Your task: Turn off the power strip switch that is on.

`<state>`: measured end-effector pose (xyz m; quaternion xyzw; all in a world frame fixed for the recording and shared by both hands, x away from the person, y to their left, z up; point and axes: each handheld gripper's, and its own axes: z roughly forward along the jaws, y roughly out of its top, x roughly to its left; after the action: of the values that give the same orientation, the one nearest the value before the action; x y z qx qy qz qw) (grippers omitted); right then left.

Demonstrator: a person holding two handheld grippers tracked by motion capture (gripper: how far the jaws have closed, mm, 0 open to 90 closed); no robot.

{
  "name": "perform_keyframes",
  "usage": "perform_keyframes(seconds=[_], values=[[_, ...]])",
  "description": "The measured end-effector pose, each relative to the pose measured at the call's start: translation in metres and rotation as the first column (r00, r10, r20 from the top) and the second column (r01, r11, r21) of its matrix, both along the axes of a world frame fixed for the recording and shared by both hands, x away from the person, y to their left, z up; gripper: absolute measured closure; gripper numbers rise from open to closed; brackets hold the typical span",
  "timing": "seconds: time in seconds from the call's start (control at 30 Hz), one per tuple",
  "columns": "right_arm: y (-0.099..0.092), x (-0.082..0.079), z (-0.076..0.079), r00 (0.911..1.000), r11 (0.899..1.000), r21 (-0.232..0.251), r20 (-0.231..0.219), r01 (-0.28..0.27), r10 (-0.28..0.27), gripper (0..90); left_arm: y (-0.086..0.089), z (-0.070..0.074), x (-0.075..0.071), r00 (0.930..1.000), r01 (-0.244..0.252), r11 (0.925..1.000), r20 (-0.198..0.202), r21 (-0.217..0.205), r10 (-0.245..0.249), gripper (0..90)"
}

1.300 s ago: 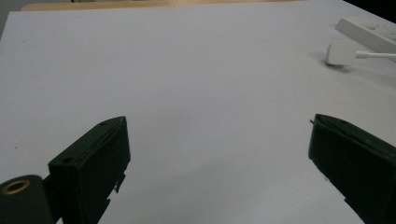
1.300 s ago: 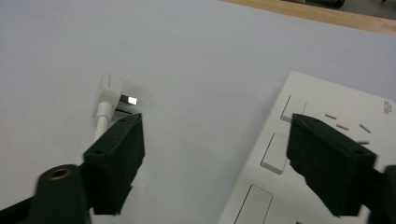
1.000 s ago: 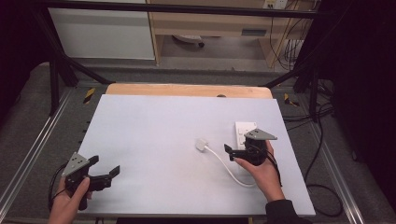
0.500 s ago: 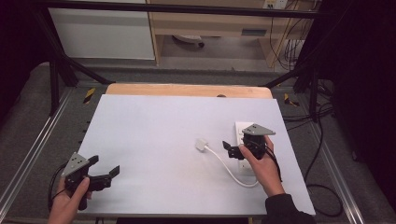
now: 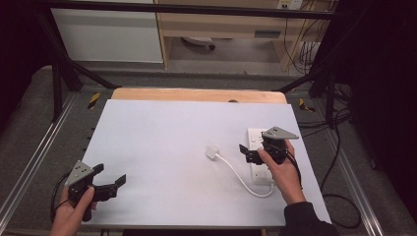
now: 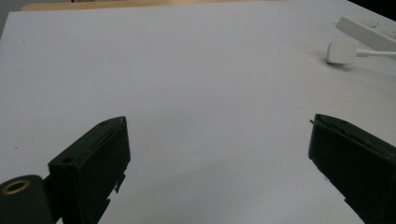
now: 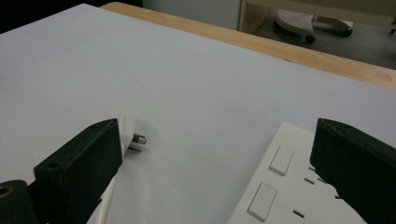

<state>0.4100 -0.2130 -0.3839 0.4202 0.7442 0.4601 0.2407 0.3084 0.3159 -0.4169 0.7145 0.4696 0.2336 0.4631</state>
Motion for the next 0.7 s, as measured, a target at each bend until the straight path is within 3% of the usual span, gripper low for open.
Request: perform_keyframes(seconds=[0.7], values=[[-0.027, -0.012, 0.016, 0.9978, 0.998, 0.053, 0.056, 0.033, -0.036, 2.9, 0.0, 0.001, 0.0, 1.0, 0.003, 1.0, 0.006, -0.001, -0.003, 5.3]])
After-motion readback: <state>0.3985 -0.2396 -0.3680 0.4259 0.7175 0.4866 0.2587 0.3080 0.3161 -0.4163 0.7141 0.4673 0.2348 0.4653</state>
